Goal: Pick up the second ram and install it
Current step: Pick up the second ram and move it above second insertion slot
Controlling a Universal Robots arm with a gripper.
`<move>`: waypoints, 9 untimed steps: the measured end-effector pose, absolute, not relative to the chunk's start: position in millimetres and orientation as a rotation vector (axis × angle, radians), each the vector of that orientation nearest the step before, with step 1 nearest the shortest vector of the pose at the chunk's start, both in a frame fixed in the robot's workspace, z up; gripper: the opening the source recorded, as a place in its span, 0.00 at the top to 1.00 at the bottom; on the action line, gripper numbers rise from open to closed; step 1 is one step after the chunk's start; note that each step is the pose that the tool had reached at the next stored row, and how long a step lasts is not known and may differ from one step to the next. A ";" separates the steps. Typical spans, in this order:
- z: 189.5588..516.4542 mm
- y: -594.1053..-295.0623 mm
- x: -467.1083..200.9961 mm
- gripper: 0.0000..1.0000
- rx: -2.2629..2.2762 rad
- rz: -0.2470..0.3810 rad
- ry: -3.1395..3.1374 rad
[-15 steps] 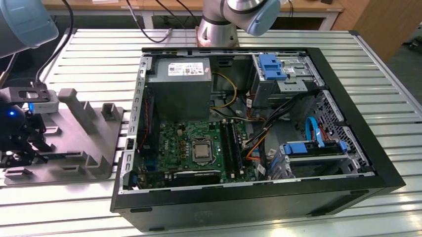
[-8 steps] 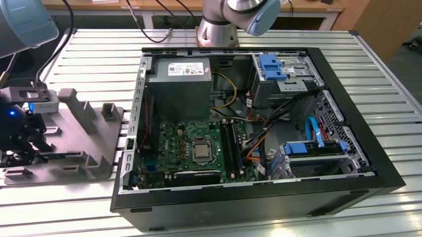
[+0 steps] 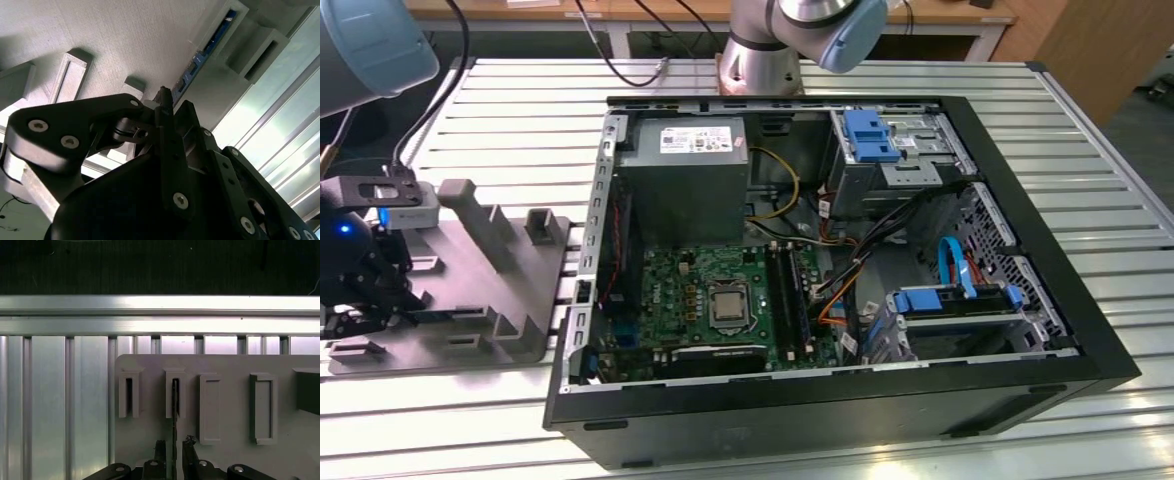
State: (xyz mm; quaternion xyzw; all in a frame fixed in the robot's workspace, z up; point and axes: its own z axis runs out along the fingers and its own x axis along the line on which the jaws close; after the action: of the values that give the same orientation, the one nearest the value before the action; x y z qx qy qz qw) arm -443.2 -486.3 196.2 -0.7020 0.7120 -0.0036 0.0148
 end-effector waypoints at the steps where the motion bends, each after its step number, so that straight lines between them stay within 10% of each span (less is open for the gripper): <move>1: 196.2 -486.3 -443.2 0.73 -2.185 -0.011 2.216; 9: 198.4 -486.2 -443.2 0.73 -2.185 -0.011 2.216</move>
State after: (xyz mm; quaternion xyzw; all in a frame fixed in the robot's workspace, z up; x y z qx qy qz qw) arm -443.2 -486.2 198.4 -0.7020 0.7120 -0.0035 0.0151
